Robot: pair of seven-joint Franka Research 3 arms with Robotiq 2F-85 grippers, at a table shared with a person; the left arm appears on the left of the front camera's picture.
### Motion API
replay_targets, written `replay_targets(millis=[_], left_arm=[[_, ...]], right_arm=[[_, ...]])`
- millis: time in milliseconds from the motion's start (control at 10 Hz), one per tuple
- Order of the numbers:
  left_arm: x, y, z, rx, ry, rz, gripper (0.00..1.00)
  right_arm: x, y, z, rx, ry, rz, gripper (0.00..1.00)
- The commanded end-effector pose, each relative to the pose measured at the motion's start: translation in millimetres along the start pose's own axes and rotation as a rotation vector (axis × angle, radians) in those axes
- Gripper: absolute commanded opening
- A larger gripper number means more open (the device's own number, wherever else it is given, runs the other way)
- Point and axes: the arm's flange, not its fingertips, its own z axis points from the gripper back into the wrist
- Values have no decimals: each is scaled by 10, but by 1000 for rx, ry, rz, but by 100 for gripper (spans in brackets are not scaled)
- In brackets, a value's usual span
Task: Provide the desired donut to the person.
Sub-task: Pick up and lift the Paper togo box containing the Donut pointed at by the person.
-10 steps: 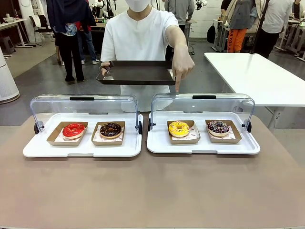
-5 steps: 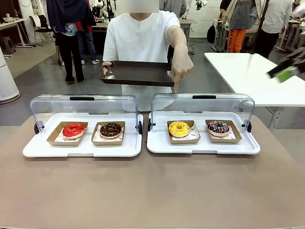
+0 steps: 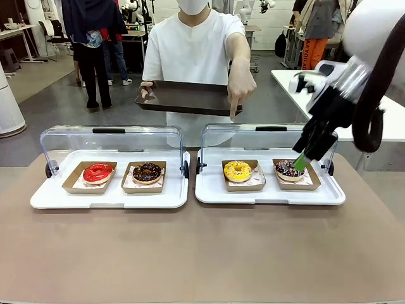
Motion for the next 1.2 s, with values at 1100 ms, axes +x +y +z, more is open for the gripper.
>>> replay_targets(millis=[1100], left_arm=[[11,-1,4,-8,-14,-9,100]], right_arm=[[-33,-185,-409,3,108,59,100]])
